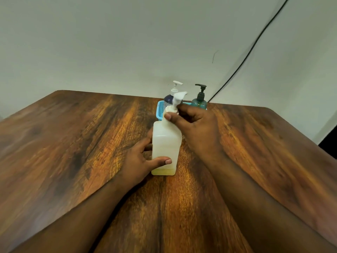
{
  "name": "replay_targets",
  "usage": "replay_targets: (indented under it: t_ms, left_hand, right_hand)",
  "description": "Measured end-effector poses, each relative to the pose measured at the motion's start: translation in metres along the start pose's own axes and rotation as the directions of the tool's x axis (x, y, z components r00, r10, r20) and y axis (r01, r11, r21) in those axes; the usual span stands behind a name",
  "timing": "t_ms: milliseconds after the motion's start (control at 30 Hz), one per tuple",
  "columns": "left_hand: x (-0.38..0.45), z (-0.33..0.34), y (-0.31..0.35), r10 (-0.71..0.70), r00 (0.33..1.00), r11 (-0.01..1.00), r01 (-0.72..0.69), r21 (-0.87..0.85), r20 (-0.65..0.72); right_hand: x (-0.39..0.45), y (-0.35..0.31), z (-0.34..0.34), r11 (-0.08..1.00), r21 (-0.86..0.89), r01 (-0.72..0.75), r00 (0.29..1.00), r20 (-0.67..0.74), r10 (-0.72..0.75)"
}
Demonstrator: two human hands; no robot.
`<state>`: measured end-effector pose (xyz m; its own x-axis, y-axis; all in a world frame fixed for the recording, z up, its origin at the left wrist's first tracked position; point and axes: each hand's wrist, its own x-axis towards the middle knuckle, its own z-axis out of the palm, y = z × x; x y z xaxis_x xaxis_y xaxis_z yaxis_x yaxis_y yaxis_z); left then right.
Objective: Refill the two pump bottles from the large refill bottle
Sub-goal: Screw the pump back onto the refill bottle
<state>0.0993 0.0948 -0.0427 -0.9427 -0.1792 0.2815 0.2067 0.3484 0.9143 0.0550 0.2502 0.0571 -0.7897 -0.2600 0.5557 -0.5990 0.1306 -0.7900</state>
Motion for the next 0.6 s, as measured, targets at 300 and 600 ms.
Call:
replay_targets:
  t_ms: [300,600]
  left_hand:
    - [0.021,0.029,0.013,0.014,0.996,0.997,-0.007,-0.076,0.087]
    - [0.031,0.056,0.01,0.008,0.999,0.992,-0.003,-0.127,0.039]
  right_hand:
    - [0.007,0.029,-0.013,0.991,-0.091,-0.101,0.984,-0.155,0.086]
    - [0.009,0.027,-0.019,0.994,-0.1,-0.042,0.955,-0.296,0.01]
